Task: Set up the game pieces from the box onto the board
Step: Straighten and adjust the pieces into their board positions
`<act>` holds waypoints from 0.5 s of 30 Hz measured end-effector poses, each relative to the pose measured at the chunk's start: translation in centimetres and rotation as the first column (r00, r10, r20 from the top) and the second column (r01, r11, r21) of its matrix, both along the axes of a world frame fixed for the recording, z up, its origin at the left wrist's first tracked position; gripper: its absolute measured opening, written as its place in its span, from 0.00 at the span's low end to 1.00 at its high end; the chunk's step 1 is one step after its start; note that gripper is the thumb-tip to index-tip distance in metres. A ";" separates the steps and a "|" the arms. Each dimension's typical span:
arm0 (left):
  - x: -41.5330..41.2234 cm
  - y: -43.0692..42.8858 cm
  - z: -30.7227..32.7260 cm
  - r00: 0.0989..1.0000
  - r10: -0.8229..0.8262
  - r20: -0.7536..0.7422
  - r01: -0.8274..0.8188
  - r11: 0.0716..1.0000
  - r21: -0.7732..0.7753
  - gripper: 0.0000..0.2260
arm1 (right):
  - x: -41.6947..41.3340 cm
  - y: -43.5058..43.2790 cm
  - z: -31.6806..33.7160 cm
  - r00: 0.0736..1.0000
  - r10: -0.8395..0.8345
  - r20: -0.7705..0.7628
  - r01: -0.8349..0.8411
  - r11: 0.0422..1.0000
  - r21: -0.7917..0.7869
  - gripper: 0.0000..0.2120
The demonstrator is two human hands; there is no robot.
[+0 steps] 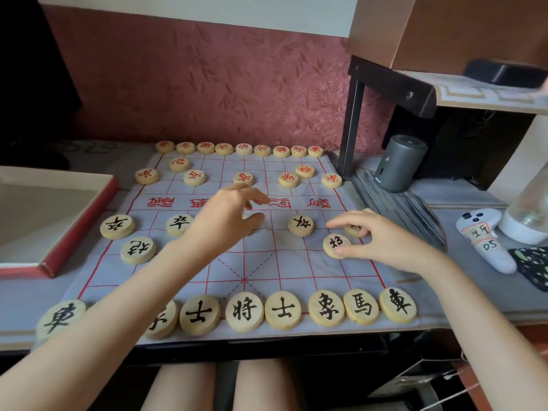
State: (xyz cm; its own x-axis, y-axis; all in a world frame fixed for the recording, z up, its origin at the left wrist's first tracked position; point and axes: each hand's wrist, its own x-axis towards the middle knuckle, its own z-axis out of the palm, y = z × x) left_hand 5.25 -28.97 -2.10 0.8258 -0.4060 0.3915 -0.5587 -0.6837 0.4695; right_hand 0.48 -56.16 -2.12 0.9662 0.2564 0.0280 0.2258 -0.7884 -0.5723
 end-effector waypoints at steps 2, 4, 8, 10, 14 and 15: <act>0.4 1.0 -0.6 0.999 0.037 -0.029 -0.035 0.998 0.046 0.12 | -0.1 0.0 -0.5 1.000 -0.006 0.005 0.006 0.998 -0.055 0.21; 0.8 1.9 -1.1 0.997 0.065 -0.030 -0.062 0.995 0.084 0.13 | -0.1 0.1 -0.8 0.999 -0.026 0.031 0.029 0.995 -0.099 0.21; 1.3 3.2 -1.5 0.995 0.089 -0.041 -0.086 0.994 0.073 0.13 | -0.3 0.5 -0.5 0.998 -0.050 0.027 0.052 0.992 -0.118 0.20; 1.4 3.5 -1.8 0.996 0.075 -0.046 -0.072 0.995 0.067 0.13 | -0.4 0.6 -0.4 0.999 -0.053 0.008 0.054 0.991 -0.124 0.20; 1.5 4.1 -2.0 0.997 0.032 -0.074 -0.026 0.997 0.071 0.15 | -0.5 0.8 0.0 0.999 -0.038 -0.024 0.035 0.991 -0.129 0.22; 1.5 4.2 -2.0 0.996 0.026 -0.087 -0.020 0.997 0.079 0.15 | -0.6 0.9 0.2 0.999 -0.042 -0.027 0.039 0.992 -0.121 0.23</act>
State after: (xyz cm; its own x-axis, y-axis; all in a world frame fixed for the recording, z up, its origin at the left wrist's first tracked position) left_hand 6.77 -24.74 -4.09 0.8651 -0.4127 0.2849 -0.5012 -0.7322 0.4612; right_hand -0.10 -55.21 -1.90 0.9758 0.2168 -0.0291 0.1768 -0.8601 -0.4786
